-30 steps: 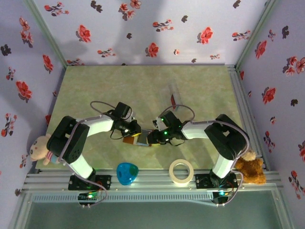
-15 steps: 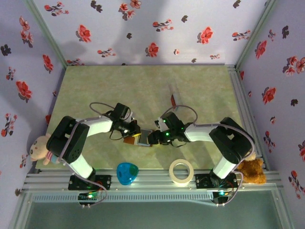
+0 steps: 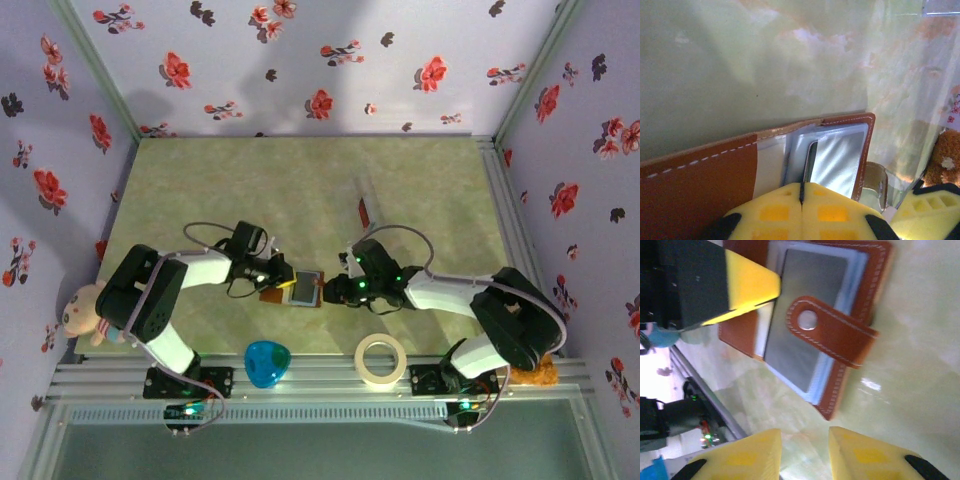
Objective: Put the credit cards into the card holder
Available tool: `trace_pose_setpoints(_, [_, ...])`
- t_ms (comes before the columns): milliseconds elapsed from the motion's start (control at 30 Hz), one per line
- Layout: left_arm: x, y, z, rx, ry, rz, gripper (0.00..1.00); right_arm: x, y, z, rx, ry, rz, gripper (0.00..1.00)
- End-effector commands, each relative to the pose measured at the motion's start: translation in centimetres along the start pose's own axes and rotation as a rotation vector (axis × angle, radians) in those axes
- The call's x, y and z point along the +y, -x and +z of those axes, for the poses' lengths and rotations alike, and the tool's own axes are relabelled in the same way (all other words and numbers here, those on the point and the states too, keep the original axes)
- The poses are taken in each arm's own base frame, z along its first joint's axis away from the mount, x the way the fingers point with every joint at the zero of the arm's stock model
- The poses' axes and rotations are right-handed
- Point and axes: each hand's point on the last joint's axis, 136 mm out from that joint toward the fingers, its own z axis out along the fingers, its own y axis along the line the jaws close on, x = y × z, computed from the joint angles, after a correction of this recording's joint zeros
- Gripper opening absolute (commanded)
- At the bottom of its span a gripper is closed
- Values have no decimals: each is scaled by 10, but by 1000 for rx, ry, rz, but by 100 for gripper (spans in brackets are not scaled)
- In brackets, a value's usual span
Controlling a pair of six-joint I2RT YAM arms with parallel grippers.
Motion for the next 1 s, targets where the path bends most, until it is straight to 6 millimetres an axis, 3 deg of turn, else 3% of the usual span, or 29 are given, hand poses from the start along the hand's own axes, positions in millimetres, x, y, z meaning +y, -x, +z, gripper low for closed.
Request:
trace_pose_setpoints(0, [25,-12,6,26,55,-63,0,21,5,7,-16,103,55,29])
trace_pose_setpoints(167, [32,-11,5,3,32,-82,0,25,15,17,-27,129,88,34])
trace_pose_setpoints(333, [37,-12,5,-11,8,-96,0,11,16,26,-18,71,106,34])
trace_pose_setpoints(467, [37,-12,5,-19,-4,-98,0,6,15,33,-4,65,115,40])
trace_pose_setpoints(967, [35,-8,4,-61,-82,-111,0,4,15,33,2,46,115,25])
